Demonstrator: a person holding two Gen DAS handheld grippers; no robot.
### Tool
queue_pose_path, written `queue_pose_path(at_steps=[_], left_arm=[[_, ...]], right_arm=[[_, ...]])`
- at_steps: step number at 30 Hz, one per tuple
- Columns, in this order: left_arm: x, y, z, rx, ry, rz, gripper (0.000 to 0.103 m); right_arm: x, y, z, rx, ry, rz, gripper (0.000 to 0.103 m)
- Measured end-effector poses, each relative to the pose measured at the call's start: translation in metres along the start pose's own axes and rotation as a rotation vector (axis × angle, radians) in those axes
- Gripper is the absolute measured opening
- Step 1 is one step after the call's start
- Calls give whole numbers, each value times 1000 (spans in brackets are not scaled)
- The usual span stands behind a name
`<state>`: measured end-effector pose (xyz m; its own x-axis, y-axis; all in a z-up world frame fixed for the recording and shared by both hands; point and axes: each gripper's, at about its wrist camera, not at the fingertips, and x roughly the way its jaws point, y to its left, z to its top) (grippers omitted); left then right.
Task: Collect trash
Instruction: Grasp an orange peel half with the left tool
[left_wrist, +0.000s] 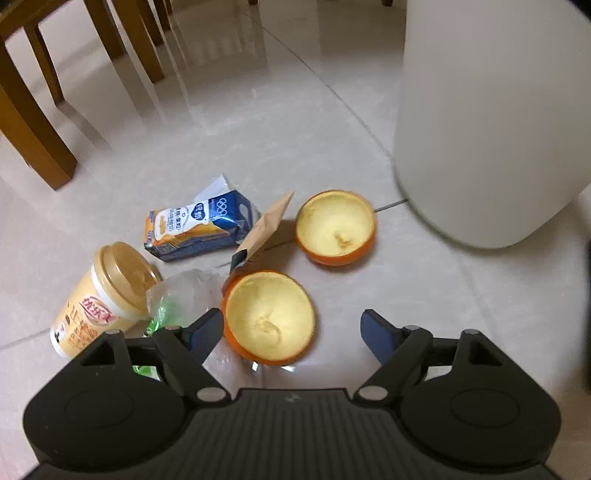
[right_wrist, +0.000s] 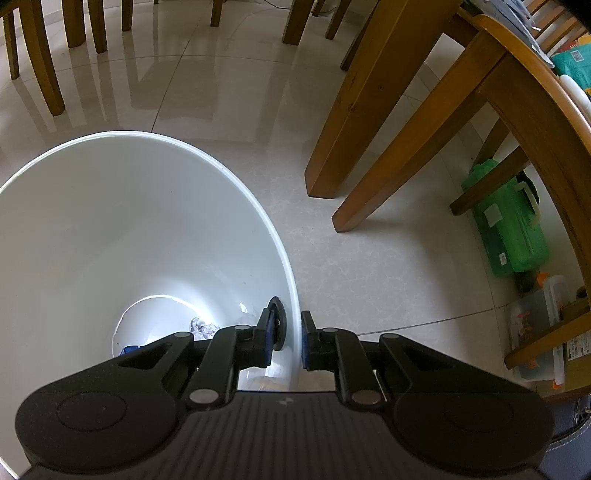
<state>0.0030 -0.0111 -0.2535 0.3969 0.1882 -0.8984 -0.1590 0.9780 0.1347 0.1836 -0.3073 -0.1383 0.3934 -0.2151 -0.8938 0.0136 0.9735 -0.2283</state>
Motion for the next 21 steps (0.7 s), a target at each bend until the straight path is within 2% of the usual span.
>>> queue_pose_path(at_steps=[4, 7, 9, 14, 21], left_arm=[[21, -16, -2, 93, -32, 140, 82], [30, -25, 0, 162, -48, 175, 82], [37, -27, 2, 162, -28, 175, 82], [55, -20, -4, 82, 38, 176, 83], [67, -20, -9, 65, 62, 197, 81]], right_arm=[[0, -1, 1, 0, 1, 0, 17], [0, -1, 1, 1, 1, -1, 17], [0, -1, 2, 1, 1, -2, 17], [0, -2, 3, 3, 0, -2, 17], [0, -1, 3, 4, -1, -3, 18]])
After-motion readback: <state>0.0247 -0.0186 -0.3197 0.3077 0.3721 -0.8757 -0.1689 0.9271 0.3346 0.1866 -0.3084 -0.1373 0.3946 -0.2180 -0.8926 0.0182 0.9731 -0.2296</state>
